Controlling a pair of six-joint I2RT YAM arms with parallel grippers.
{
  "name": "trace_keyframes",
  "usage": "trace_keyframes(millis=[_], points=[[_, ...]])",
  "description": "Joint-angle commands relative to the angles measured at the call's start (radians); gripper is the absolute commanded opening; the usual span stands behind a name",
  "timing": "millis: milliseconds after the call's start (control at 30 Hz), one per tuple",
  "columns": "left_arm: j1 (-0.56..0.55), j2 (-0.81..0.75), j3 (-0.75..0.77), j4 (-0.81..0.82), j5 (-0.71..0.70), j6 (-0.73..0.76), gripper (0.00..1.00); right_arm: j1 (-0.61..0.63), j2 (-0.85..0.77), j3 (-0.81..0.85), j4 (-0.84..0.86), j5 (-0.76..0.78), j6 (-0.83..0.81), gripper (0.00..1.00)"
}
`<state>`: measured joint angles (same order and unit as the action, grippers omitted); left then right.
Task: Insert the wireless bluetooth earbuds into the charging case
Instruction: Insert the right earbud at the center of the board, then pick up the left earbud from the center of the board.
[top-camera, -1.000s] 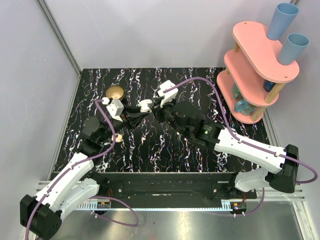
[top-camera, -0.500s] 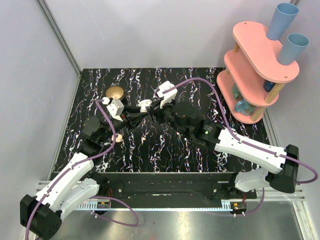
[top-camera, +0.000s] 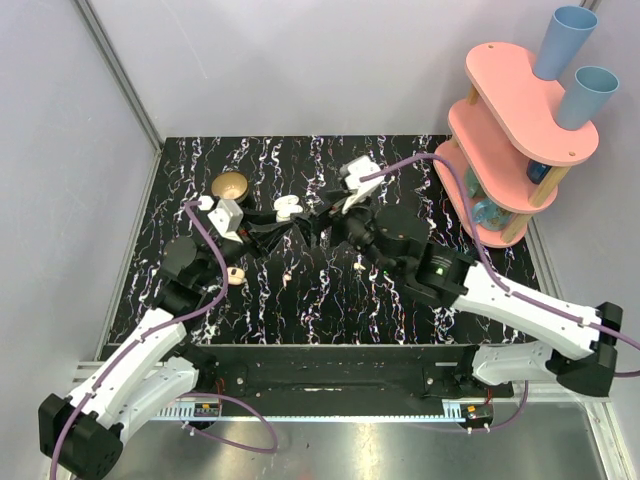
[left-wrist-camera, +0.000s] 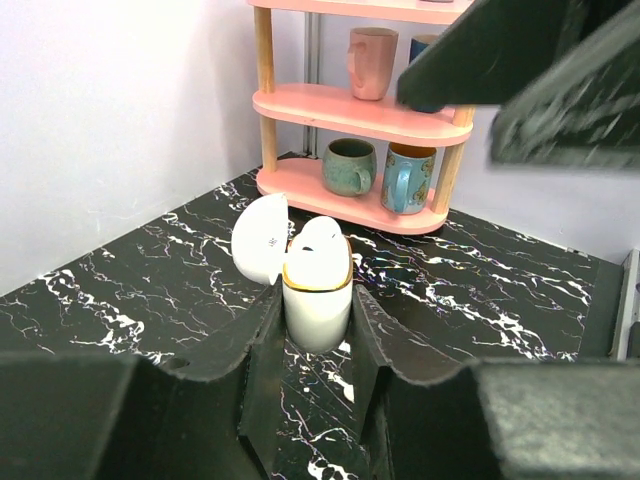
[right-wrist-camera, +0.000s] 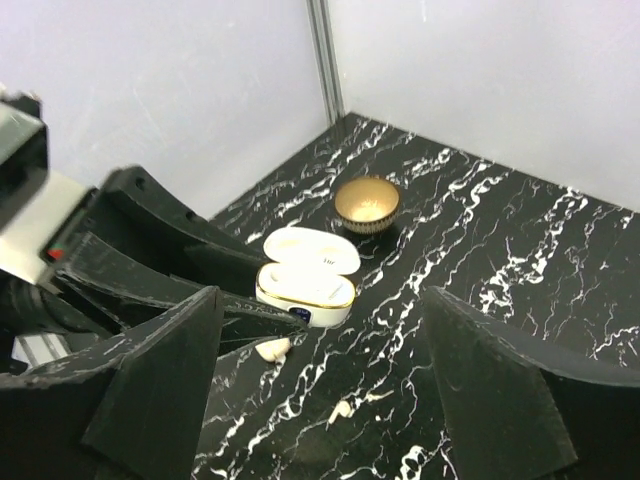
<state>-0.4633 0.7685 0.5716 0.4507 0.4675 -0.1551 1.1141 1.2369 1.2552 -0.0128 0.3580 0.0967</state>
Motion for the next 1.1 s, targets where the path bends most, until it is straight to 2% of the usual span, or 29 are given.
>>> trace_keyframes(millis=[0, 33, 167, 467, 533, 700, 800, 1067], points=[[0.002, -0.024, -0.001, 0.052, -0.026, 0.020, 0.00, 0.010, -0.091, -0.022, 0.092, 0.068, 0.043, 0.90], [0.002, -0.026, 0.001, 0.051, -0.026, 0.025, 0.00, 0.009, -0.099, -0.026, 0.100, 0.085, 0.046, 0.96], [0.002, -0.029, 0.002, 0.042, -0.029, 0.031, 0.00, 0.009, -0.128, -0.045, 0.106, 0.174, 0.055, 1.00], [0.002, -0.066, 0.007, 0.002, -0.043, 0.045, 0.00, -0.010, -0.137, -0.066, 0.073, 0.462, 0.121, 1.00], [0.002, -0.090, 0.010, -0.009, -0.047, 0.054, 0.00, -0.046, -0.132, -0.060, 0.033, 0.461, 0.159, 1.00], [0.002, -0.127, 0.017, -0.023, -0.055, 0.081, 0.00, -0.227, -0.106, -0.013, -0.177, 0.291, 0.375, 1.00], [0.002, -0.124, 0.042, -0.049, -0.055, 0.101, 0.00, -0.299, -0.090, -0.016, -0.246, 0.184, 0.477, 1.00], [0.002, -0.107, 0.086, -0.080, -0.064, 0.126, 0.00, -0.467, -0.002, -0.016, -0.326, -0.135, 0.598, 1.00]])
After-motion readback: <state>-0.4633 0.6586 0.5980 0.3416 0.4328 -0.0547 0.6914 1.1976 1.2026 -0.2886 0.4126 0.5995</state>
